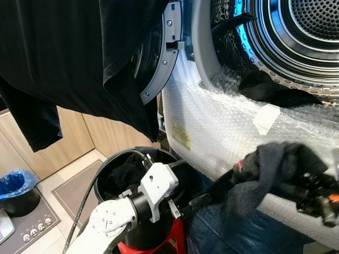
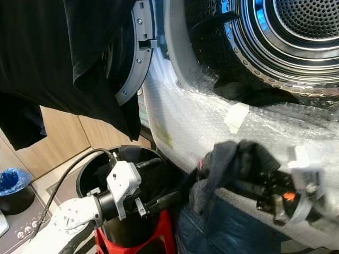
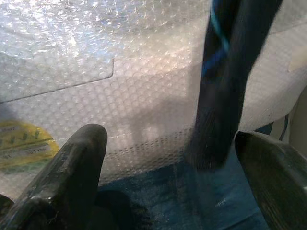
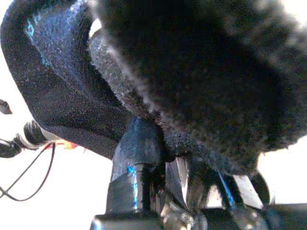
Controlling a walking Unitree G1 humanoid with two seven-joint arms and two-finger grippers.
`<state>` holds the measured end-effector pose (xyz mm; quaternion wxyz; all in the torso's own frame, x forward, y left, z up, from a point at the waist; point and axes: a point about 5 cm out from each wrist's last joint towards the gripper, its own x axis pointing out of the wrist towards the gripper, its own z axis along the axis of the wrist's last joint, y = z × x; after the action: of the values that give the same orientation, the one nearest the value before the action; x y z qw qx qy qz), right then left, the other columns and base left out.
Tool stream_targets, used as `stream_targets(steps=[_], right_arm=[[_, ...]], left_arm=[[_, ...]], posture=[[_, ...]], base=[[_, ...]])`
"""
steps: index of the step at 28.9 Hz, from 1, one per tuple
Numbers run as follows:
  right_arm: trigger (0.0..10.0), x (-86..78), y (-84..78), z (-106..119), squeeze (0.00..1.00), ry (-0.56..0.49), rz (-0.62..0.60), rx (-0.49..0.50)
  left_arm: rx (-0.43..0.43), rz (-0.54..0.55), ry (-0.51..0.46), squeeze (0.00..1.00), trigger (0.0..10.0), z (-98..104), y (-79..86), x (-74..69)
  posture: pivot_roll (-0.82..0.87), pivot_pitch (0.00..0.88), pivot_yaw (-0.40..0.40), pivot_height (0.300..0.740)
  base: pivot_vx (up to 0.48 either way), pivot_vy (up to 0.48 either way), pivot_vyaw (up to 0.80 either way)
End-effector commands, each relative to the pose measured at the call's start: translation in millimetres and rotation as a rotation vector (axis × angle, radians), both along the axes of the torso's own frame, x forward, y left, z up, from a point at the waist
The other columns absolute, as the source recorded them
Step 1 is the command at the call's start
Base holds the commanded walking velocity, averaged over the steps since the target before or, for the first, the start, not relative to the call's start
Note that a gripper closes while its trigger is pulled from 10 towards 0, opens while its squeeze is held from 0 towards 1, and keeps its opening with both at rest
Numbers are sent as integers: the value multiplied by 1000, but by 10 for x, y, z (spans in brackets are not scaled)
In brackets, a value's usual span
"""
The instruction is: Clothes washing
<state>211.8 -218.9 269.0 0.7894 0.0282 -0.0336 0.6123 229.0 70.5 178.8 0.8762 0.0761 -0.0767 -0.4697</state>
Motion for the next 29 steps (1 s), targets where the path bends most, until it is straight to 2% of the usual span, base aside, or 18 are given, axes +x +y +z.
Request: stream_targets(steps=[1, 2, 4, 5, 8, 10, 12, 15, 16, 17, 21, 25, 26, 29], right_arm=[[10000, -23, 20, 105, 0, -28, 14, 4], [10000, 65, 47, 275, 0, -36, -9, 62], [10000, 104, 56, 338, 0, -50, -23, 85], [10000, 231, 58, 449, 0, -57, -79, 140], [10000, 266, 57, 489, 0, -48, -96, 160], [10000, 373, 56, 636, 0, -76, -118, 242], [10000, 373, 56, 636, 0, -76, -118, 242], [10000, 669, 154, 862, 0, -101, -214, 296], [10000, 784, 191, 902, 0, -83, -258, 282], [10000, 784, 191, 902, 0, -83, -258, 282], [10000, 1224, 192, 1008, 0, -48, -539, 170], [10000, 1406, 180, 1049, 0, -29, -663, 126], [10000, 1406, 180, 1049, 0, -29, -663, 126], [10000, 1559, 165, 1094, 0, 29, -776, 114]], left_arm=[[19, 13, 1, 0, 10000, -31, 3, 16], [15, 23, -1, 0, 10000, -29, -12, 17], [14, 26, -3, 0, 10000, -28, -15, 18], [11, 35, -6, 0, 10000, -24, -18, 21], [11, 37, -7, 0, 10000, -23, -18, 22], [8, 50, -14, 0, 10000, -13, -21, 30], [8, 50, -14, 0, 10000, -13, -21, 30], [8, 53, -14, 0, 10000, -8, -34, 29], [8, 57, -15, 0, 10000, -7, -34, 25], [8, 57, -15, 0, 10000, -7, -34, 25], [0, 87, 0, 0, 10000, -22, -40, -32], [-13, 104, 19, 0, 10000, -40, -47, -73], [-13, 104, 19, 0, 10000, -40, -47, -73], [-33, 117, 40, 0, 10000, -49, -78, -123]], posture=[[-98, 0, 39, 740], [-91, 0, 31, 740], [-91, 0, 31, 740], [-86, 0, 27, 740], [-86, 0, 27, 740], [-80, 0, 26, 740], [-80, 0, 26, 740], [-73, 0, 20, 740], [-66, 0, 15, 740], [-66, 0, 15, 740], [-37, 0, -16, 740], [-28, 0, -31, 740], [-28, 0, -31, 740], [-22, 12, -50, 740]], base=[[0, 0, 0], [0, 0, 0], [0, 0, 0], [0, 0, 0], [0, 0, 0], [0, 0, 0], [0, 0, 0], [0, 0, 0], [0, 0, 0], [0, 0, 0], [0, 0, 0], [0, 0, 0], [0, 0, 0], [0, 0, 0]])
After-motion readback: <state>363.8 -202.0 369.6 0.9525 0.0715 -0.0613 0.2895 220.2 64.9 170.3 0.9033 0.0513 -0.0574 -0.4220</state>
